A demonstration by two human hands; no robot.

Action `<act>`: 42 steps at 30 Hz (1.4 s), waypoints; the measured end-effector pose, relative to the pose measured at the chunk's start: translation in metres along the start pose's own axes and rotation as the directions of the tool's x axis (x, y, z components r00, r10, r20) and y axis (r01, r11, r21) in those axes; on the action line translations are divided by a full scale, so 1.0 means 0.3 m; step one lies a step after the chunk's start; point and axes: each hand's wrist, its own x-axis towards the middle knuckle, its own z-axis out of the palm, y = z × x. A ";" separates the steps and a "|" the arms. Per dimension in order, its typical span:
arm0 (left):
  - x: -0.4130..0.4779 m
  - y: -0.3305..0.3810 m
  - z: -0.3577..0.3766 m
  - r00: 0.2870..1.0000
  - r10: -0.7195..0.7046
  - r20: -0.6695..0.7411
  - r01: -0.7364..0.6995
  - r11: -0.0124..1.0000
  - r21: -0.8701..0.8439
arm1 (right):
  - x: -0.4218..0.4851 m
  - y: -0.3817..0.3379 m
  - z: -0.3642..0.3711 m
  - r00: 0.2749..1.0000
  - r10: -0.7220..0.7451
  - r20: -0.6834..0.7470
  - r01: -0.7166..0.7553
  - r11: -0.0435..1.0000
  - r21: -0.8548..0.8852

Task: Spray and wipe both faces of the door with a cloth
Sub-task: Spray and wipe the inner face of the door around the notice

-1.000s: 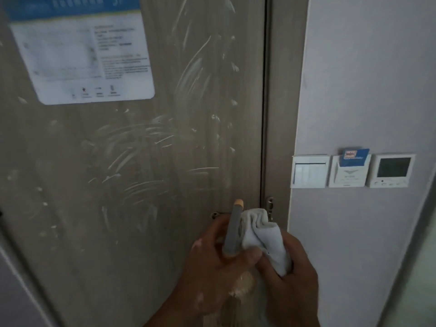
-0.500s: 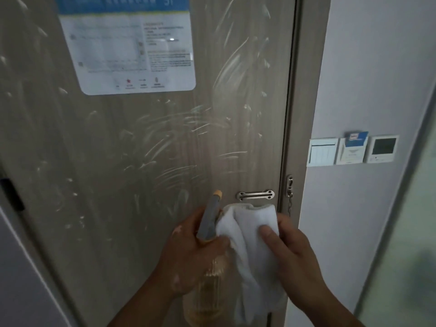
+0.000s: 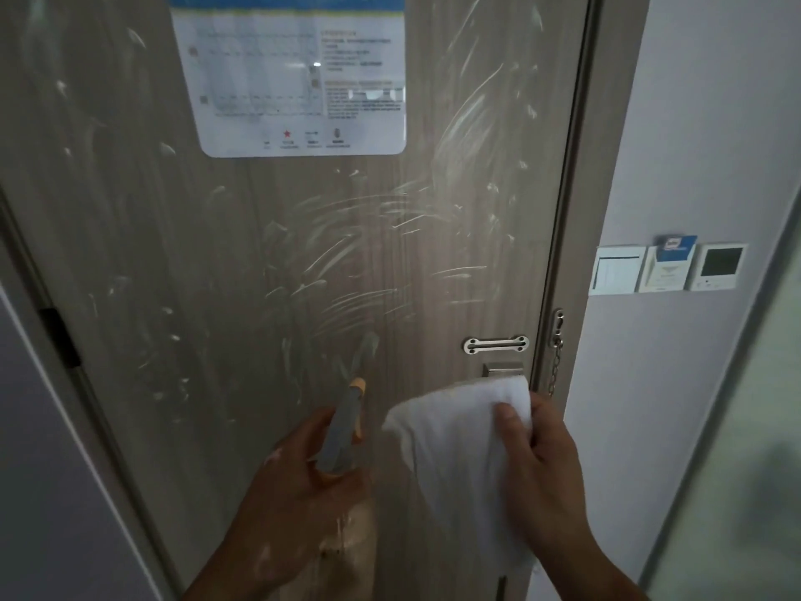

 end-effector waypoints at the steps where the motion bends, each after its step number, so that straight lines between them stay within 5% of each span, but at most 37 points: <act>1: -0.010 0.002 0.008 1.000 0.008 0.018 -0.008 1.000 -0.005 | -0.001 0.001 0.011 1.000 0.010 -0.004 -0.010 1.000 0.007; 15: 0.003 -0.001 0.159 0.997 -0.029 0.073 0.042 0.981 -0.190 | -0.047 0.054 0.086 0.958 -0.032 0.285 -0.027 0.979 0.200; 25: 0.033 0.026 0.179 0.990 0.101 0.097 -0.080 0.976 -0.202 | 0.028 0.081 0.087 0.962 -0.094 0.257 0.057 0.987 0.147; 32: 0.058 0.040 0.180 0.976 0.113 0.184 -0.075 0.976 -0.203 | 0.059 0.103 0.086 0.890 -0.034 0.454 -0.080 0.970 0.229; 36: 0.062 0.030 0.181 0.978 0.098 0.183 -0.048 0.964 -0.262 | 0.050 0.085 0.082 0.942 -0.029 0.335 -0.044 0.977 0.210; 42: 0.066 0.019 0.181 0.990 0.051 0.130 -0.019 0.971 -0.238 | 0.041 0.039 0.097 0.993 -0.037 0.111 0.042 0.998 -0.040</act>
